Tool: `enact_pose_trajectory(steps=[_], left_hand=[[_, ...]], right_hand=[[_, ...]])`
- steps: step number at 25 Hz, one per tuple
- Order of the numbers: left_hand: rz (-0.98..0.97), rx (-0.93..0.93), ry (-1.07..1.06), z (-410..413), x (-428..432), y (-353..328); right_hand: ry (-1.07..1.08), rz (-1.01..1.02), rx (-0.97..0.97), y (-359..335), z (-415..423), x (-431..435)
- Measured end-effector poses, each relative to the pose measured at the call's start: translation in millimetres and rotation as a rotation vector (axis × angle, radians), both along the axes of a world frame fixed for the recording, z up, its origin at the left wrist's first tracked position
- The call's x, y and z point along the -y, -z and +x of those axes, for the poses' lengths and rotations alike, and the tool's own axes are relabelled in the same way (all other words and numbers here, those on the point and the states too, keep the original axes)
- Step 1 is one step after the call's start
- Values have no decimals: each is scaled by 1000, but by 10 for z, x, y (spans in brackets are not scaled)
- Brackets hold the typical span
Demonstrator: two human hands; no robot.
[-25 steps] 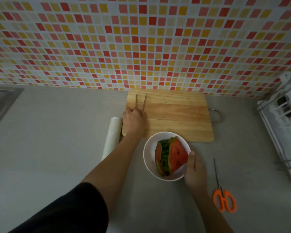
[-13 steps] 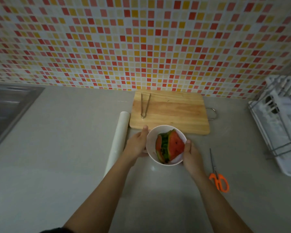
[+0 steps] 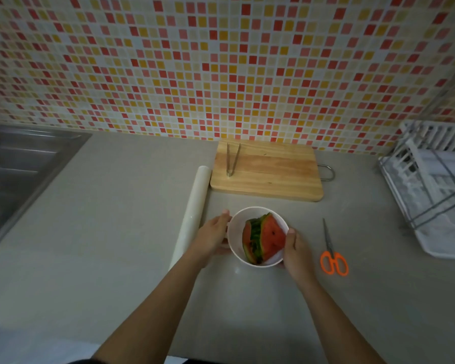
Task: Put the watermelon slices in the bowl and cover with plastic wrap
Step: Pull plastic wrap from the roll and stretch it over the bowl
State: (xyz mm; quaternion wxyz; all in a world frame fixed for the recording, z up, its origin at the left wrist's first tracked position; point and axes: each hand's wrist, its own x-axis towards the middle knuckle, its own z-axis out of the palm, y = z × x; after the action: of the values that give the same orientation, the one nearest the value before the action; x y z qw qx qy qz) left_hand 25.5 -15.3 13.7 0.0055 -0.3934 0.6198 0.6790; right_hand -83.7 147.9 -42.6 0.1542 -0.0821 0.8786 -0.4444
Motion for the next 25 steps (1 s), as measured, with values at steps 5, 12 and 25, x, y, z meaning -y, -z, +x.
enact_pose_trajectory(steps=[5,12,25], left_hand=[[-676,124,-214,233,593,106],[-311,240,-55,375,946,275],[-66,251,-81,222,916,15]], right_hand=[[-23,-15,6,2,-26,29],[-2,13,30,-8,-23,-64],[44,-235,-111,-572,34,-69]])
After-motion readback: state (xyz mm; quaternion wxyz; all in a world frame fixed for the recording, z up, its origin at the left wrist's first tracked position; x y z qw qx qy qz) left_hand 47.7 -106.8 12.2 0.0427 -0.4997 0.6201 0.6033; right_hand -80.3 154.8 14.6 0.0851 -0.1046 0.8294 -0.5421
